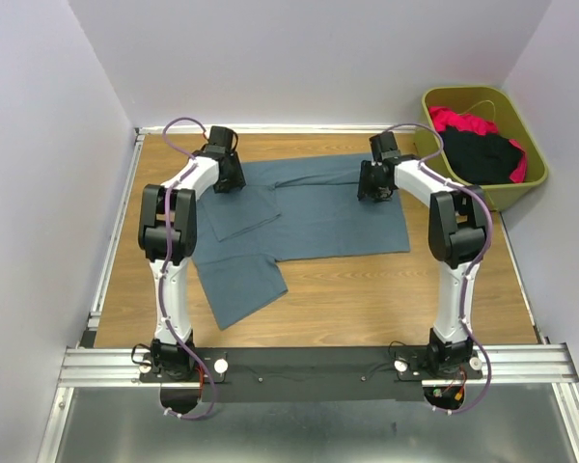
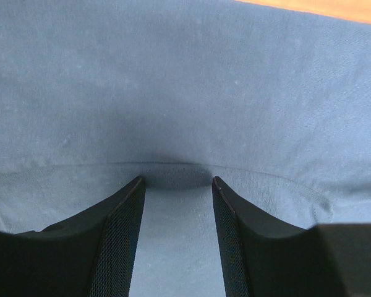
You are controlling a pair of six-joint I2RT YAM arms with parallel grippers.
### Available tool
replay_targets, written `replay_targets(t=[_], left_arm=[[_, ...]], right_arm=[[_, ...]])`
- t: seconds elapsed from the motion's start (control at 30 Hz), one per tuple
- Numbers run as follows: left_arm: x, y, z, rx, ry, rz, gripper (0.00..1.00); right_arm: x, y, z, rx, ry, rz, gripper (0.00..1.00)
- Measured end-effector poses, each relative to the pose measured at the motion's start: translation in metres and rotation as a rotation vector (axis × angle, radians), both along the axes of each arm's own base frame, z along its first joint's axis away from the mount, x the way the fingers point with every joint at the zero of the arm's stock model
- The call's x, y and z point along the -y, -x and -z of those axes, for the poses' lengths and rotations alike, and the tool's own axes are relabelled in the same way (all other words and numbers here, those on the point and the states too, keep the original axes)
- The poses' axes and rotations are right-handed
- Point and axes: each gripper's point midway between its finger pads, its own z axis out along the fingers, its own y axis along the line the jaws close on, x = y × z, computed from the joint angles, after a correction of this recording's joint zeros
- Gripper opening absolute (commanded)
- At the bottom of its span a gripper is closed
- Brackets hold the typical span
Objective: Fold and stack the t-shirts
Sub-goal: Fold the tshirt
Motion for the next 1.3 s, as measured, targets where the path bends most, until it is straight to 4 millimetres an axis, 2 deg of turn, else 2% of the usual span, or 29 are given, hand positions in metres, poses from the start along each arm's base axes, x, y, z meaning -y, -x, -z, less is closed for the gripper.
replay_targets(t=[0.17, 0.37, 0.47, 0.5, 0.6, 0.7, 0.8, 0.87, 0.97, 1.03, 1.13, 1.3], left_arm=[[0.004, -0.021, -0.001, 0.022, 0.004, 0.002, 0.56], [0.003, -0.021, -0.01, 0.019, 0.0, -0.003, 0.56], [-0.004, -0.005, -0.025, 0.022, -0.019, -0.022, 0.57], [-0.008, 0.003, -0.037, 0.035, -0.027, -0.031, 0.57], [-0.021, 0.038, -0.074, 0.089, -0.046, -0.066, 0.57], [-0.033, 0.077, -0.094, 0.115, -0.058, -0.104, 0.57], [-0.044, 0.119, -0.086, 0.105, -0.06, -0.146, 0.57], [-0.053, 0.154, -0.065, 0.043, -0.063, -0.176, 0.57], [-0.07, 0.193, -0.029, -0.055, -0.064, -0.237, 0.57], [-0.084, 0.213, -0.013, -0.108, -0.064, -0.284, 0.57], [-0.096, 0.228, -0.004, -0.131, -0.061, -0.334, 0.57], [-0.094, 0.225, -0.003, -0.108, -0.05, -0.33, 0.56]], right_arm=[[0.003, -0.02, -0.001, 0.034, 0.03, 0.003, 0.6], [0.005, -0.025, -0.002, 0.041, 0.04, -0.005, 0.61], [0.005, -0.016, -0.004, 0.029, 0.037, -0.01, 0.63], [0.007, -0.009, -0.007, 0.023, 0.036, -0.012, 0.63], [0.011, 0.013, -0.02, 0.017, 0.035, -0.013, 0.63], [0.016, 0.035, -0.036, 0.023, 0.03, -0.011, 0.63], [0.02, 0.055, -0.049, 0.034, 0.023, -0.007, 0.63], [0.023, 0.068, -0.055, 0.037, 0.02, -0.004, 0.63], [0.025, 0.084, -0.051, 0.018, 0.015, 0.0, 0.63], [0.027, 0.092, -0.045, -0.002, 0.016, 0.0, 0.63], [0.028, 0.099, -0.039, -0.026, 0.015, 0.005, 0.63], [0.029, 0.107, -0.037, -0.034, 0.012, 0.014, 0.63]])
